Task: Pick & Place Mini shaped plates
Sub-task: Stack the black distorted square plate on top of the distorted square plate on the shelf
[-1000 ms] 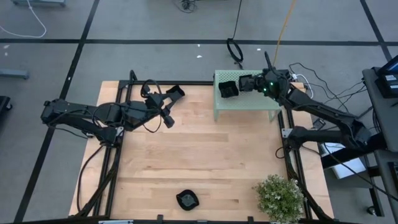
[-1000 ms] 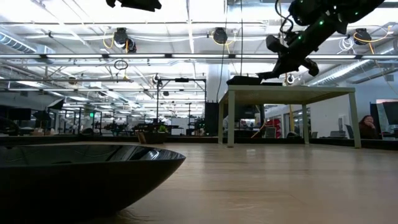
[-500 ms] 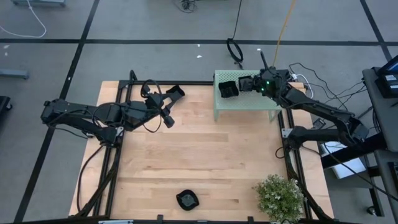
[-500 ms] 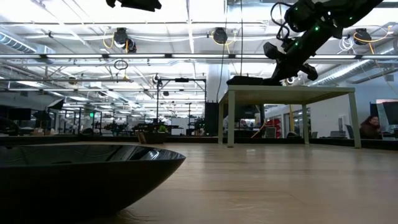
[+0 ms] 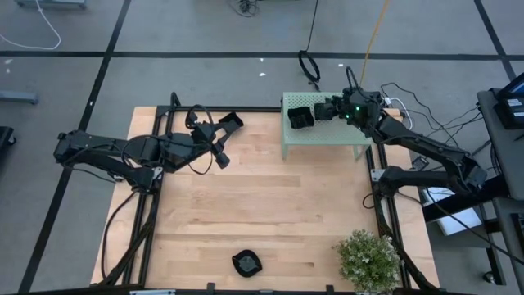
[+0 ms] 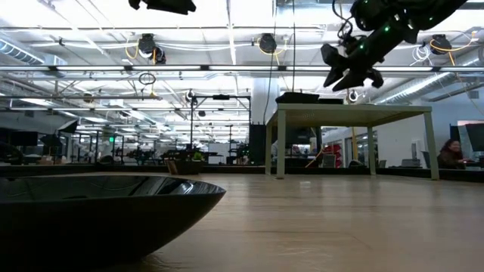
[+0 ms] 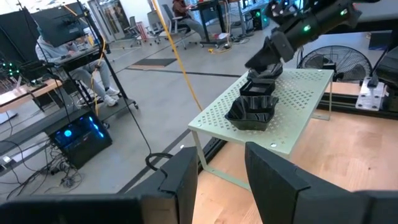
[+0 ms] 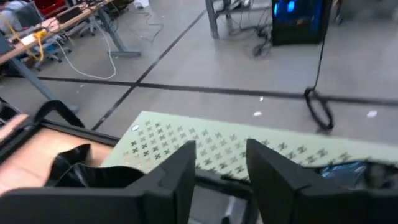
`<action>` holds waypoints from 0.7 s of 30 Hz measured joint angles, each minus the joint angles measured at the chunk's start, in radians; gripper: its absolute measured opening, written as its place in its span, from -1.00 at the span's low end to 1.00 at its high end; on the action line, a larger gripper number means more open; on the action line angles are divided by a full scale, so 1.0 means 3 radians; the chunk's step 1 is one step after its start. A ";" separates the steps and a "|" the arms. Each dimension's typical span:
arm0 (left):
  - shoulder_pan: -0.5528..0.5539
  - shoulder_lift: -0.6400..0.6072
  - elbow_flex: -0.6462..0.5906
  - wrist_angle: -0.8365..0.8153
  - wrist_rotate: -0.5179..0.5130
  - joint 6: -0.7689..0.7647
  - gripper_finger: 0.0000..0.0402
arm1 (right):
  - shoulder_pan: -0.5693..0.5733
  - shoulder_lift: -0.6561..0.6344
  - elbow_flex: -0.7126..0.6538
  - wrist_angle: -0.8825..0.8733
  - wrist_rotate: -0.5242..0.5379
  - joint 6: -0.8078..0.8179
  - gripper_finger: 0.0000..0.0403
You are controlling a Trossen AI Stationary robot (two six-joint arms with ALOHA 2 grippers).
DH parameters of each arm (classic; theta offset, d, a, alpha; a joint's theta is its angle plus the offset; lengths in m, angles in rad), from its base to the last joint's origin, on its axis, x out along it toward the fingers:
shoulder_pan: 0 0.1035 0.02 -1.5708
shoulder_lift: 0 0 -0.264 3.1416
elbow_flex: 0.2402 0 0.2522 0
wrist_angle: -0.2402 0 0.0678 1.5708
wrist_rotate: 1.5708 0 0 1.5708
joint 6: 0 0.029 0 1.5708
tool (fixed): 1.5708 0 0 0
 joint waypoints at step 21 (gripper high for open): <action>0.0968 0.0926 -0.0005 -0.0648 0.1400 -0.1386 -0.32 | 0.0001 -0.0448 0.0002 0.0819 0.0241 -0.1216 -0.18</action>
